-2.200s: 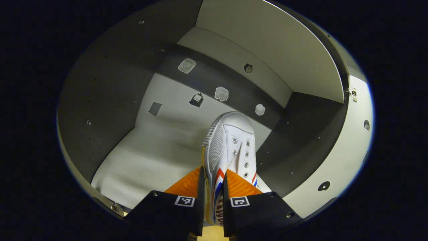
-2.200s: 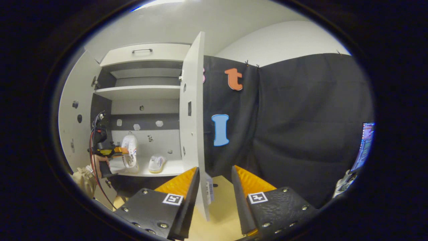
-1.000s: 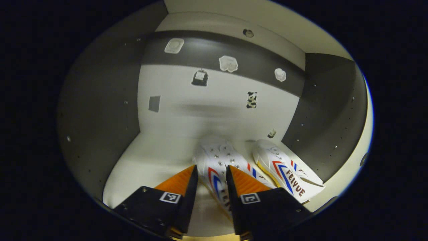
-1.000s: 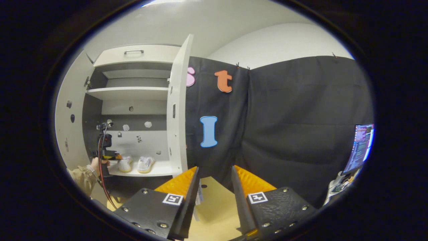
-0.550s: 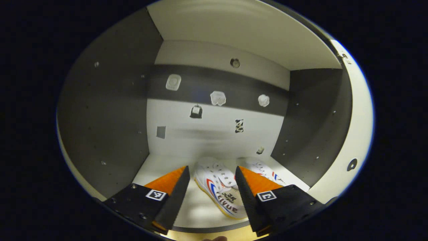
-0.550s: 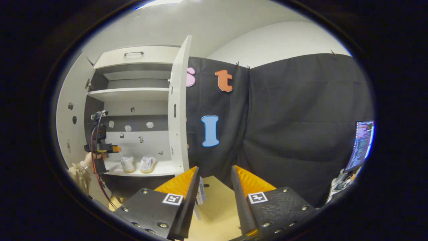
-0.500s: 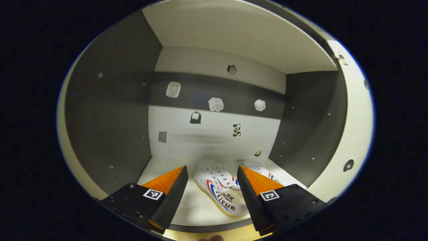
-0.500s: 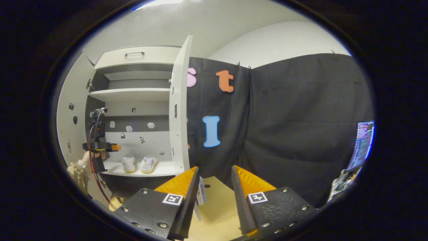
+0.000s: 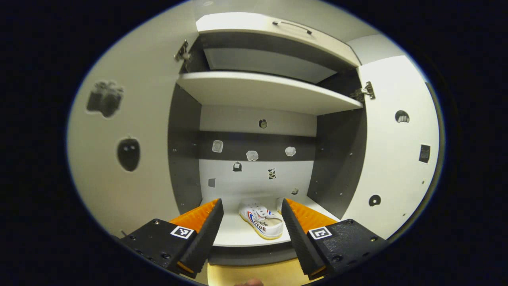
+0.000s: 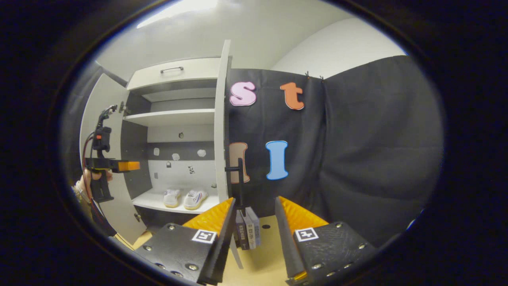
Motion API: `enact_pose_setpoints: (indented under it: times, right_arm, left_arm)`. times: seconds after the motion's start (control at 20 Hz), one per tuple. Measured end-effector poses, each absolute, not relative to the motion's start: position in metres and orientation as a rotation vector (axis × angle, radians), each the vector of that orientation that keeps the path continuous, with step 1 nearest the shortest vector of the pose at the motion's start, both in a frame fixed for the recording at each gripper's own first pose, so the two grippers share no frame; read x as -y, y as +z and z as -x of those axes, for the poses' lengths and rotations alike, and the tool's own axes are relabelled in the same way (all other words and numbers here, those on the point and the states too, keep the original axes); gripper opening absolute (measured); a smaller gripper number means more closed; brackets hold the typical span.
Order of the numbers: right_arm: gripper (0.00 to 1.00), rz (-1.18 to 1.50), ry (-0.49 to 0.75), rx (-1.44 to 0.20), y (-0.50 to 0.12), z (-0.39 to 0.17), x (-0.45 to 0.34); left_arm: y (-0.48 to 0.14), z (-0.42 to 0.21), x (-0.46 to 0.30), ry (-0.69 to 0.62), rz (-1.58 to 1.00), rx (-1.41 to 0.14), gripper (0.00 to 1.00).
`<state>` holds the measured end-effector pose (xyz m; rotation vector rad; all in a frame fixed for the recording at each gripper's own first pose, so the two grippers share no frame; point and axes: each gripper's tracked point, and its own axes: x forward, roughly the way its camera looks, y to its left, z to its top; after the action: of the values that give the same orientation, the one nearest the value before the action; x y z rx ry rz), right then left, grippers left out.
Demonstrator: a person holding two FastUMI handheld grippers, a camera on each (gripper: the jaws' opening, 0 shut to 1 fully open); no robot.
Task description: Grab one shoe with the right hand and put it into the shoe cabinet, grab the other shoe with the left hand and put it into the shoe cabinet; then close the right door with the right hand and the left door with the left hand.
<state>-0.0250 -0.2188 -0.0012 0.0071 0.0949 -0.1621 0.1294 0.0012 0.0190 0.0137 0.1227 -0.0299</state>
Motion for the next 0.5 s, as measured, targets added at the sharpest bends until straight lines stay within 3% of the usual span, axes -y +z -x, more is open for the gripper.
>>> enact_pose_setpoints:
  times: [0.15,0.25,0.4,0.45,0.5]
  right_arm:
    - [0.62,-0.027,-0.106,-0.092,-0.002,0.005,0.225]
    - [0.76,-0.035,-0.072,-0.094,-0.001,-0.006,0.228]
    - [0.77,-0.048,-0.029,-0.109,-0.008,-0.022,0.229]
    - [0.84,-0.058,-0.015,-0.121,-0.012,-0.028,0.227]
    - [0.82,-0.063,-0.005,-0.129,-0.015,-0.032,0.226]
  left_arm:
    - [0.030,-0.083,-0.005,0.018,-0.004,-0.122,0.89]
    - [0.034,-0.056,-0.008,0.040,0.009,-0.124,0.89]
    - [0.039,-0.018,-0.021,0.104,-0.007,-0.129,0.89]
    - [0.041,-0.006,-0.025,0.124,-0.014,-0.126,0.89]
    - [0.044,0.003,-0.027,0.140,-0.019,-0.124,0.89]
